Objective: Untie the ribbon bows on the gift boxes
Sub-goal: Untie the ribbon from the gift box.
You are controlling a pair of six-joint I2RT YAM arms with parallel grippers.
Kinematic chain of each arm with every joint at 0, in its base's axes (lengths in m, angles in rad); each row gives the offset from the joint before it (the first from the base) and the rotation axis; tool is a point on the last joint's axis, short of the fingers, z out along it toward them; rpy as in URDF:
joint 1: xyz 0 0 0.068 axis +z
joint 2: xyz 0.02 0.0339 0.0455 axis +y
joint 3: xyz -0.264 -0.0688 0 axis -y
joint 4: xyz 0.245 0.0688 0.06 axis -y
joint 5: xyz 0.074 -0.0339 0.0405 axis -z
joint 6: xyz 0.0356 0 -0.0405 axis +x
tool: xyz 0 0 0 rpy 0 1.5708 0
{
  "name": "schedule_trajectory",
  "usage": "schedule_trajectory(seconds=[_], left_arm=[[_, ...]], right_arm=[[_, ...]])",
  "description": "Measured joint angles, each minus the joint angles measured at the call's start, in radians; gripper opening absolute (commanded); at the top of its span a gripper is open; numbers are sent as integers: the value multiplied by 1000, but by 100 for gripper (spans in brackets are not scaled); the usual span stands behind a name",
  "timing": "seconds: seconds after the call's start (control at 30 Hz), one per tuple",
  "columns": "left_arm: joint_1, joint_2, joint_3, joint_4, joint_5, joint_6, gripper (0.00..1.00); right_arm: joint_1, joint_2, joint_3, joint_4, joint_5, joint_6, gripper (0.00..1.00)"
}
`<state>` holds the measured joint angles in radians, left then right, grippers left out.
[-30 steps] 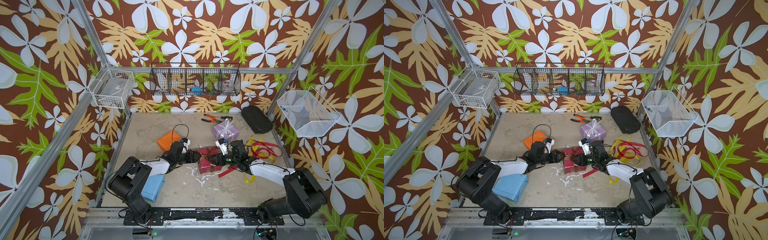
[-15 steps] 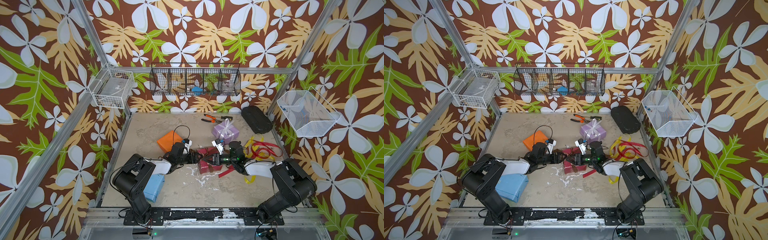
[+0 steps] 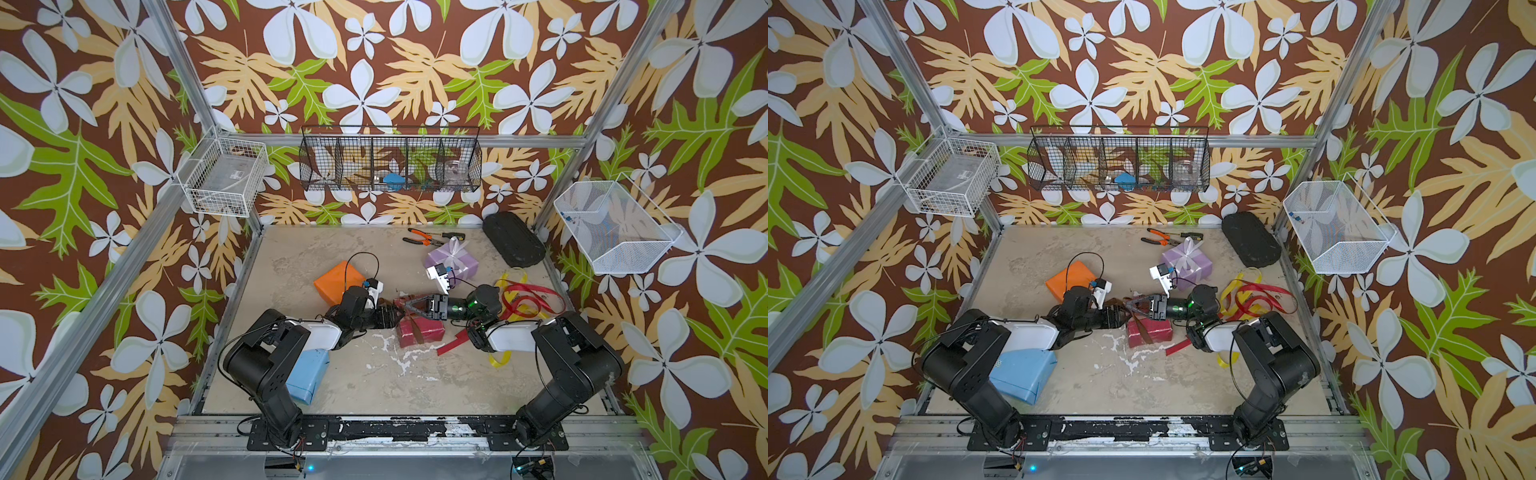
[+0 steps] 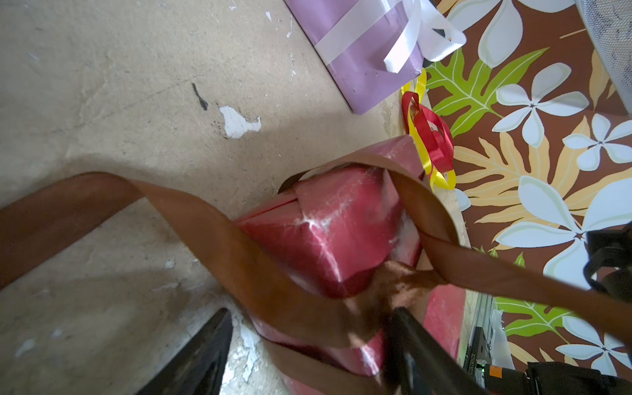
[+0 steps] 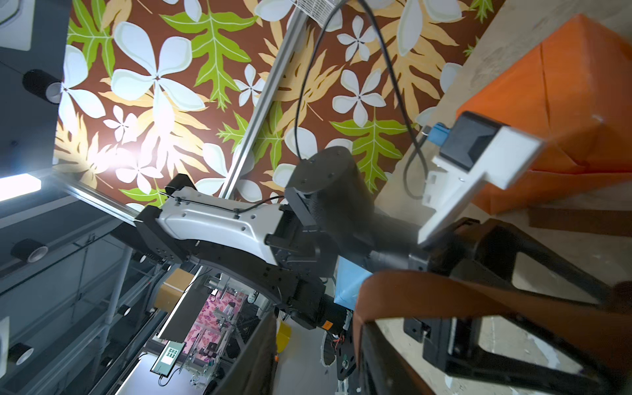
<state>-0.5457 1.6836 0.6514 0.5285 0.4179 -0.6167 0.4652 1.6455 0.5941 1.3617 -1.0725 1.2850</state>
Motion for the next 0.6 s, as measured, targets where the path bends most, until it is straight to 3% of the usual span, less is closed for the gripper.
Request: schedule_trajectory(seconds=[0.2, 0.37, 0.6], left_arm=[[0, -13, 0, -18, 0, 0, 77], [5, -43, -1, -41, 14, -12, 80], [80, -149, -67, -39, 55, -39, 83]], right_arm=[[13, -130, 61, -124, 8, -66, 42], [96, -241, 145, -449, 65, -294, 42], [238, -261, 178, -762, 156, -507, 42]])
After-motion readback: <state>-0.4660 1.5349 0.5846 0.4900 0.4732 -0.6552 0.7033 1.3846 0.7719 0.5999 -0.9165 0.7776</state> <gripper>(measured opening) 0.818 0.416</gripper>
